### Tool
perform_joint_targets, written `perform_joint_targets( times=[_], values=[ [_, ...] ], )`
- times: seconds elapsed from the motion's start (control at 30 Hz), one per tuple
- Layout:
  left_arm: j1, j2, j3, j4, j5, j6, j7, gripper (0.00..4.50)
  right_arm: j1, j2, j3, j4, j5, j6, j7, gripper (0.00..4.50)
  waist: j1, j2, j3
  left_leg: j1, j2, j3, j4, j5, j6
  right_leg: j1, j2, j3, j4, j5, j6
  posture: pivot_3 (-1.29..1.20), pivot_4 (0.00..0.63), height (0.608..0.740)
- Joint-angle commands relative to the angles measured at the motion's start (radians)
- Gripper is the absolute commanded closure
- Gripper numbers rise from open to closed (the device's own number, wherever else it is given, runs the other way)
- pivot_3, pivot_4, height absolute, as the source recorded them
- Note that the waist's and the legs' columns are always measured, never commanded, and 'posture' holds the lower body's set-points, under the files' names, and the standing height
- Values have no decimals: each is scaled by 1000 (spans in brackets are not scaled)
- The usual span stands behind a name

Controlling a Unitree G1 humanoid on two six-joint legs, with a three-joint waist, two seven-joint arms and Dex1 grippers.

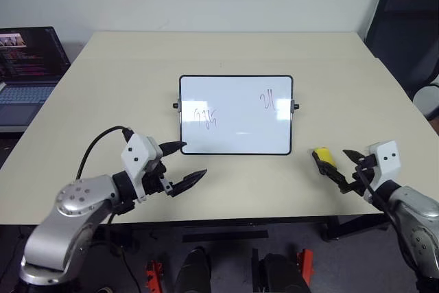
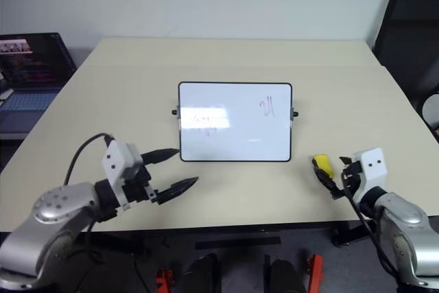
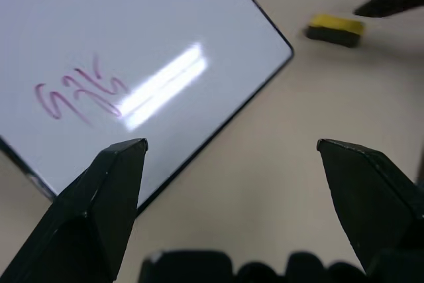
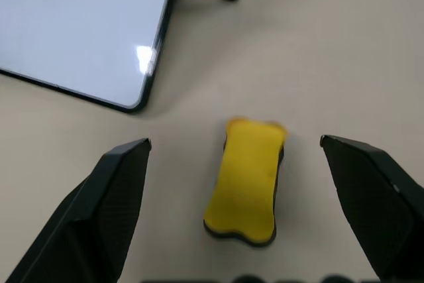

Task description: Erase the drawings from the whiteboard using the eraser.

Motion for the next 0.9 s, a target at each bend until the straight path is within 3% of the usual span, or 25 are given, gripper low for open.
perform_joint_targets(
  times=[0.03,0.33,0.9],
  values=[
    [-99,72,-34,80,-36,-13,-141,0,-31,31,13,-104,8,108,-101,43,1,0,0,0,0,0,0,0,0,0,0,0,0,0,0,0,150,740],
    [-362,105,-140,292,2,-81,-325,0,-132,150,68,-70,-105,176,-306,43,-1,0,0,-4,0,2,-2,0,1,-4,0,1,0,3,5,0,150,740],
    [-572,67,-252,372,-17,-64,-492,0,-143,234,66,-26,-125,183,-318,43,-4,0,0,-2,1,3,-8,0,1,-6,2,1,1,2,4,0,150,740]
  ],
)
